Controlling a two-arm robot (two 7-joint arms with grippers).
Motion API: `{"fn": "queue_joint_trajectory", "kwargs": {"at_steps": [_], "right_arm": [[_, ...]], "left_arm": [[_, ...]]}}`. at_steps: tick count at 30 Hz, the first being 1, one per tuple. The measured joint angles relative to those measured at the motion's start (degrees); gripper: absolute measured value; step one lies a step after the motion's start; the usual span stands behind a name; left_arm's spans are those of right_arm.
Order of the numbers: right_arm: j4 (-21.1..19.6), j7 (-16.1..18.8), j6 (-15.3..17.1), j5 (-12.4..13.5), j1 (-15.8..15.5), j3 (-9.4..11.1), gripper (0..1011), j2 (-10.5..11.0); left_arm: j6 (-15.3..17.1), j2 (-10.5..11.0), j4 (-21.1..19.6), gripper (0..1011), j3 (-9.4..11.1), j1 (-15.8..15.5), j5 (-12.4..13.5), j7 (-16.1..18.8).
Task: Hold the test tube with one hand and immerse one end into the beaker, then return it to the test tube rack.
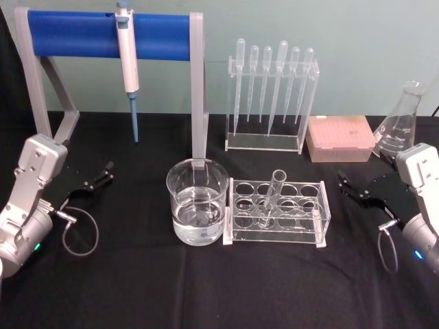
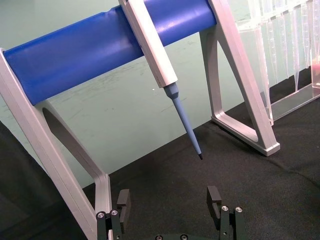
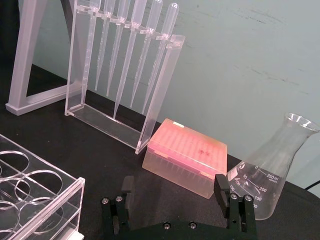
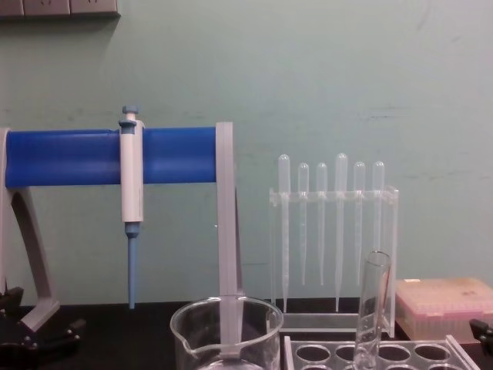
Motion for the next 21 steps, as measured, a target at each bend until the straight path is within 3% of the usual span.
{"fn": "queue_joint_trajectory", "kwargs": {"at_steps": [21], "right_arm": [[0.0,0.01,0.01,0.0,0.0,0.0,1002,0.0]], "left_arm": [[0.0,0.0,0.0,1000,0.0,0.0,0.0,0.0]]}}
